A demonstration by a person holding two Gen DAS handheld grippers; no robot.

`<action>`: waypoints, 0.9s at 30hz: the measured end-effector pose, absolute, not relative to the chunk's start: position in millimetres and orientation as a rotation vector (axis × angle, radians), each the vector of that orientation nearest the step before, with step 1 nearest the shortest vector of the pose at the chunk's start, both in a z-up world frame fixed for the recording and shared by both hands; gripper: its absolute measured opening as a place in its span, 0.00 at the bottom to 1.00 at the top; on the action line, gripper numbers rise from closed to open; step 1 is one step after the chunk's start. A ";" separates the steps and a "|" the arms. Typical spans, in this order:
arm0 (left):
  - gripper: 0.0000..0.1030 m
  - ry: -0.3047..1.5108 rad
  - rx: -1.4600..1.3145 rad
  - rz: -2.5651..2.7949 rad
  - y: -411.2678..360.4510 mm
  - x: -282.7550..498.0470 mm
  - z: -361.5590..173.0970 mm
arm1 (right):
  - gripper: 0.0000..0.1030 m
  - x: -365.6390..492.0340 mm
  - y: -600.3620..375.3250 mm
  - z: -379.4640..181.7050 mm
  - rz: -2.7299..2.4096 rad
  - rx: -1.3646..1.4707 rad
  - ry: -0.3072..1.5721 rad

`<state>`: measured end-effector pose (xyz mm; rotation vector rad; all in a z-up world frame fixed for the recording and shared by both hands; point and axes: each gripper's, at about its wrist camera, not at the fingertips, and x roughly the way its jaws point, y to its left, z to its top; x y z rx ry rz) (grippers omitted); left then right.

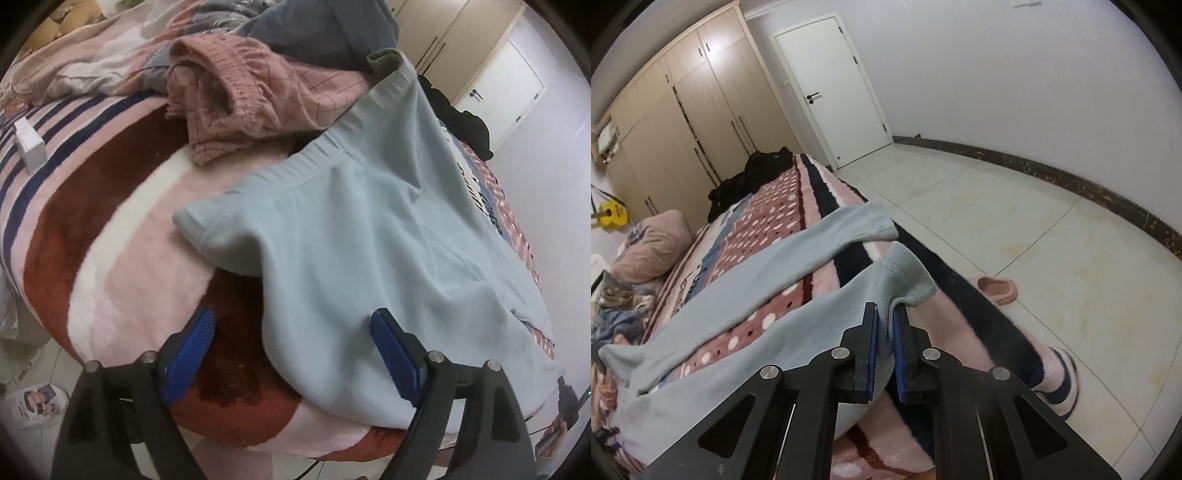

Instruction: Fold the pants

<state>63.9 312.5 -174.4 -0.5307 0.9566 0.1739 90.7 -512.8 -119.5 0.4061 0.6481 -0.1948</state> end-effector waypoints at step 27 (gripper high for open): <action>0.03 0.816 -0.251 0.151 243.4 194.4 -34.6 | 0.01 192.2 -487.4 -14.8 -0.074 0.196 0.598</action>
